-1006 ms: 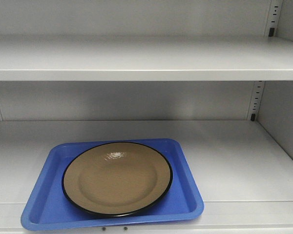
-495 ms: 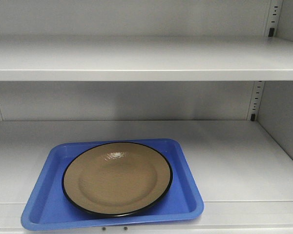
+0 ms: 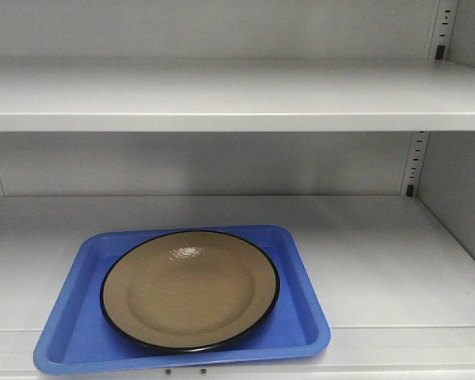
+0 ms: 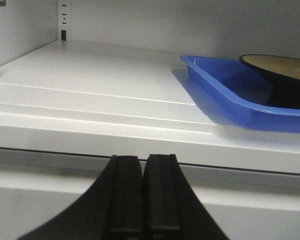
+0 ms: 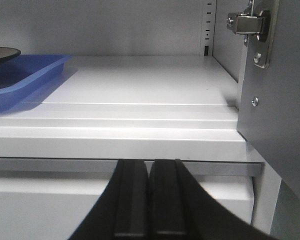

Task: Place disk in tray to left cabinet

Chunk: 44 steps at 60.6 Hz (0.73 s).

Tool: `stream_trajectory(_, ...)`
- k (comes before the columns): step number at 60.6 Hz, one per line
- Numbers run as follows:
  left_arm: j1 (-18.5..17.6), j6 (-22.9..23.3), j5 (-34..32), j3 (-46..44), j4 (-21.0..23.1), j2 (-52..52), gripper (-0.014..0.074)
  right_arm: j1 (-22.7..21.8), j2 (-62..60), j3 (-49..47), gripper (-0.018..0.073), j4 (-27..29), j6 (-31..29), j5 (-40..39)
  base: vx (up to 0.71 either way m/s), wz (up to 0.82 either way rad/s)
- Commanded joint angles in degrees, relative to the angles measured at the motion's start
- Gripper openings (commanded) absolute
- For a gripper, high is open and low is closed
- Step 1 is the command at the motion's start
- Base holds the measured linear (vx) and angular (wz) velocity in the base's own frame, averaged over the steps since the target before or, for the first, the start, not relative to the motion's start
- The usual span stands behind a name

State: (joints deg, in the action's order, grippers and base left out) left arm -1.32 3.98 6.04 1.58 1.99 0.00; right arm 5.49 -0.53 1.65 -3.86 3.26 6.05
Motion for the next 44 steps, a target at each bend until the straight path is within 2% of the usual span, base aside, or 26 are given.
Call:
stream_trajectory(1, -0.34, -0.23, -4.94, 1.05, 0.02, 0.64, -0.0006, -0.22, -0.77, 1.25, -0.0008, -0.64, -0.61, -5.03, 0.0, 0.0)
stream_trajectory(44, -0.34, -0.23, -4.94, 1.05, 0.02, 0.64, -0.0006, -0.22, -0.77, 1.25, -0.0008, -0.64, -0.61, -5.03, 0.0, 0.0)
